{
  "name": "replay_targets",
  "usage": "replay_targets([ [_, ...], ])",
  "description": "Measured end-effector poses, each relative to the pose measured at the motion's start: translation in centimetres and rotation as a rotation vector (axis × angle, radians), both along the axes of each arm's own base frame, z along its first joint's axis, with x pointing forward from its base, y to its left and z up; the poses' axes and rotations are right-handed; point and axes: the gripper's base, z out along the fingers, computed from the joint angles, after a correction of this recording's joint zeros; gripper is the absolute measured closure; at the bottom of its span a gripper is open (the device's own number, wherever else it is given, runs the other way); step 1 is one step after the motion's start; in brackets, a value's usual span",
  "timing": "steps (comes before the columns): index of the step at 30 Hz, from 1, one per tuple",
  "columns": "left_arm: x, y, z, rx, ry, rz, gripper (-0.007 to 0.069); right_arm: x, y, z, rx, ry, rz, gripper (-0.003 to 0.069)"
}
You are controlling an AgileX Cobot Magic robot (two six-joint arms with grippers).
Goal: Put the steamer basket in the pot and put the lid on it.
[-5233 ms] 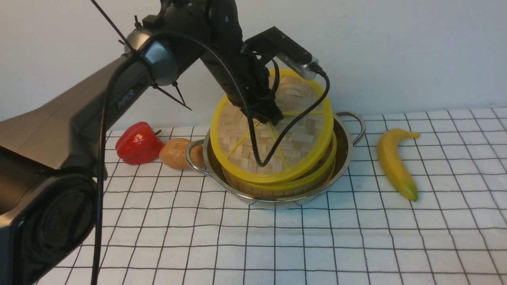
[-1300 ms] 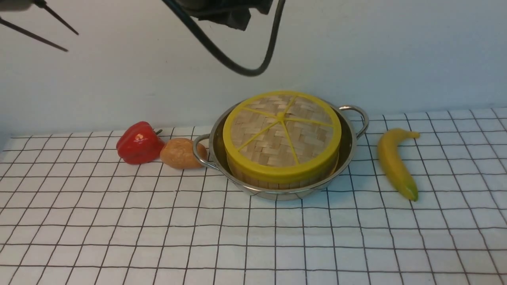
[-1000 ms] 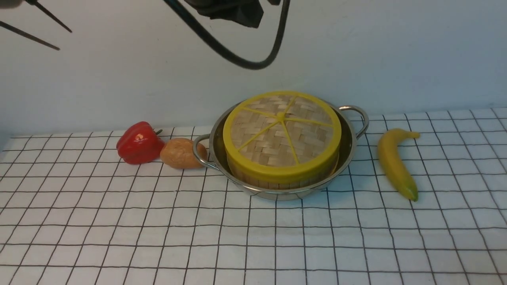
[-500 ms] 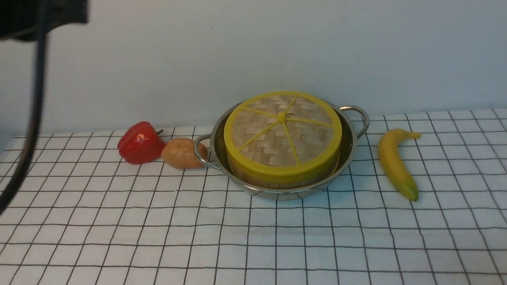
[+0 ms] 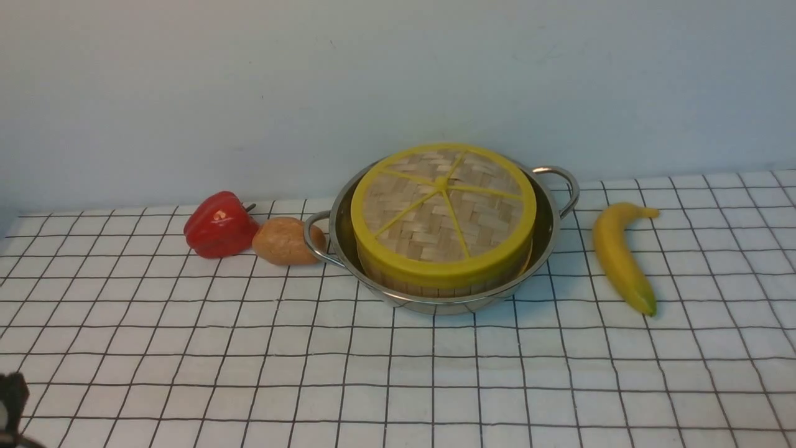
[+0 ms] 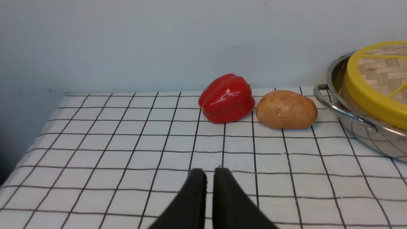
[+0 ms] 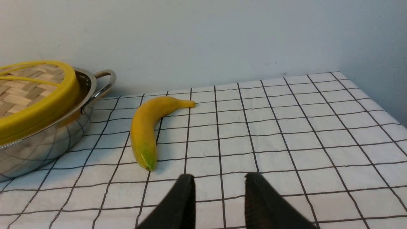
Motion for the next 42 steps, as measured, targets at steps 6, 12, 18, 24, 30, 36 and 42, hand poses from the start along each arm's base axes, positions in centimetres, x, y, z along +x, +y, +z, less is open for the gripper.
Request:
replay_targets([
  [6, -1.7, -0.1, -3.8, 0.104, -0.027, -0.006, 0.0577, 0.0, 0.0, 0.0, 0.0, 0.0, 0.0, 0.0417],
  [12, -2.0, 0.0, -4.5, 0.158, 0.019, -0.016, 0.0571, 0.0, 0.0, 0.0, 0.0, 0.001, 0.0, 0.0417],
  [18, -1.9, 0.0, -4.7, 0.127, 0.039, -0.01, 0.056, 0.0, 0.0, 0.0, 0.0, 0.001, 0.0, 0.0417],
  [24, -2.0, 0.0, -4.6, 0.113, 0.023, -0.002, 0.055, 0.0, 0.0, 0.0, 0.0, 0.001, 0.0, 0.0417],
  [30, -2.0, 0.2, -4.6, 0.074, 0.02, 0.029, 0.0539, 0.0, 0.0, 0.0, 0.0, 0.001, 0.0, 0.0417],
  [36, -2.0, 0.3, -4.6, 0.045, 0.02, 0.057, 0.0531, 0.0, 0.0, 0.0, 0.0, 0.001, 0.0, 0.0417],
  [42, -2.0, 0.4, -4.6, 0.039, 0.017, 0.061, 0.0518, 0.0, 0.0, 0.0, 0.0, 0.001, 0.0, 0.0417],
])
